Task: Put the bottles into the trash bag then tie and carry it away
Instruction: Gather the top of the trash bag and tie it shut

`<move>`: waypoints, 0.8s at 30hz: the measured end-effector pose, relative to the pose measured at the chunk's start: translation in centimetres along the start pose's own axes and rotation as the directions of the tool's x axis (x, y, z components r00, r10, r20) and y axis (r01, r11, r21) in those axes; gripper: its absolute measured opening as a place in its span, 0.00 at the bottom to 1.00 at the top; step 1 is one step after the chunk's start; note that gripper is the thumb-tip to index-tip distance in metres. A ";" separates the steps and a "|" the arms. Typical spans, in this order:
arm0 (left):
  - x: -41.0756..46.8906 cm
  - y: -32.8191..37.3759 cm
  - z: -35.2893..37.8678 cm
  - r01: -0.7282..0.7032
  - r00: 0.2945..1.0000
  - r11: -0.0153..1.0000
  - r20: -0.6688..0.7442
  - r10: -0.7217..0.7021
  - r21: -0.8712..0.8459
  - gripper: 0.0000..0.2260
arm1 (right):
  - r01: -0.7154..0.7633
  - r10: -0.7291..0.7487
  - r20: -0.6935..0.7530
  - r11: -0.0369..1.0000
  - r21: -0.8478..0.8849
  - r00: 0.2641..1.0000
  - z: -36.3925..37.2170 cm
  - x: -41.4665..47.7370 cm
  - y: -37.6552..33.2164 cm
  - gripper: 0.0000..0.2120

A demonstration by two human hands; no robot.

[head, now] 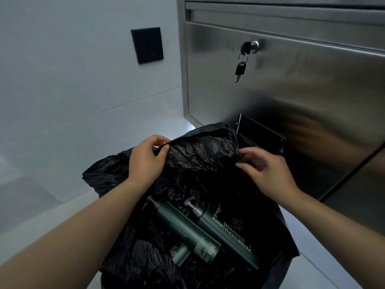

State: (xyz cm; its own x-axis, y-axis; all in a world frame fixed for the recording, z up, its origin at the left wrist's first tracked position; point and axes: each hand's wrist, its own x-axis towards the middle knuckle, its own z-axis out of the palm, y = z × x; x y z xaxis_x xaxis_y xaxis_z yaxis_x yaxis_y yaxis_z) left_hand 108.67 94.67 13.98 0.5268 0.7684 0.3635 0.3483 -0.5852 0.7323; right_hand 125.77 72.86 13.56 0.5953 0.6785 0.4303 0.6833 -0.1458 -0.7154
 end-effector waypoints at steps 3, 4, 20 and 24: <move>0.3 0.7 -0.4 -0.031 0.999 0.999 -0.010 0.031 -0.020 0.04 | -0.002 0.009 -0.046 0.988 0.157 0.999 -0.3 2.1 -1.5 0.16; 0.5 1.0 -0.6 -0.040 0.999 0.999 -0.026 0.039 -0.027 0.05 | -0.002 0.018 -0.068 0.972 0.234 0.998 -0.5 2.9 -2.1 0.15; -2.1 3.0 -2.8 -0.259 0.965 0.966 0.042 0.260 -0.026 0.10 | -0.194 0.268 -0.244 0.938 0.287 0.932 1.1 7.5 -3.4 0.03; -5.4 2.6 0.3 -0.137 0.969 0.983 0.189 0.159 -0.122 0.10 | -0.217 0.296 -0.294 0.937 0.274 0.909 1.9 7.9 -4.0 0.03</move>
State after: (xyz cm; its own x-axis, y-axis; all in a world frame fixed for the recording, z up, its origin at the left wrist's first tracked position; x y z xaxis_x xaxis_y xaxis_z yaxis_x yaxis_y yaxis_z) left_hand 106.95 88.97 13.77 0.7123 0.6027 0.3598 0.1756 -0.6493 0.7400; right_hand 126.90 80.18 18.78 0.8678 0.3614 0.3411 0.3953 -0.0862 -0.9145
